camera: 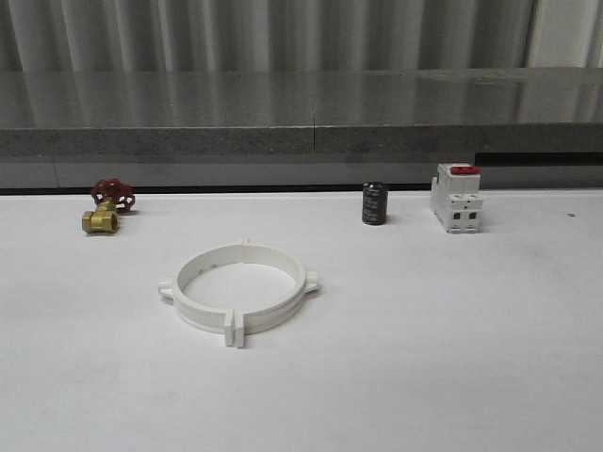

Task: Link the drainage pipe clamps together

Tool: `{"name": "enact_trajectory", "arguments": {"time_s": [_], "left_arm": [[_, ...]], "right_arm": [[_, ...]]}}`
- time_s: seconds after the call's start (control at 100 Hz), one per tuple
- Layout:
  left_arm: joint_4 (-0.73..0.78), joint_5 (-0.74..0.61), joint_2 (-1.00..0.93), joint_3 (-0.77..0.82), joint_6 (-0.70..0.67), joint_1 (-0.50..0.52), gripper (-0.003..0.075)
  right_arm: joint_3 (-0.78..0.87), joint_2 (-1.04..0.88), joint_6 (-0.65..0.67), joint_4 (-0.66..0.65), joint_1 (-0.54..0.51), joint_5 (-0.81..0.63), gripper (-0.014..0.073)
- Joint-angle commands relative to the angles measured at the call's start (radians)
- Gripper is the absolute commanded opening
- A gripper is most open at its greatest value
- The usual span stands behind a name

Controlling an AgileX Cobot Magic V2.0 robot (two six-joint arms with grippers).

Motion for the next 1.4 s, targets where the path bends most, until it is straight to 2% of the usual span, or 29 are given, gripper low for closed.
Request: {"name": "enact_trajectory", "arguments": {"time_s": [0.0,0.21,0.38,0.61,1.39], "left_arm": [[0.021,-0.194,-0.038,0.049,-0.004,0.003,-0.002],[0.025,-0.377,-0.173,0.233,-0.004,0.003,-0.002],[0.025,-0.407,-0.245,0.312,-0.004,0.003,-0.002],[0.028,-0.52,-0.245,0.38,-0.004,0.003,-0.002],[0.023,-0.507,-0.245,0.38,-0.004,0.003,-0.002]], "right_arm": [[-0.015,-0.02,-0.009,0.0,-0.007,-0.084,-0.0069],[-0.015,-0.02,-0.009,0.0,-0.007,-0.084,-0.0069],[-0.015,-0.02,-0.009,0.0,-0.007,-0.084,-0.0069],[-0.015,-0.02,-0.009,0.0,-0.007,-0.084,-0.0069],[-0.015,-0.02,-0.009,0.0,-0.007,-0.084,-0.0069]]}}
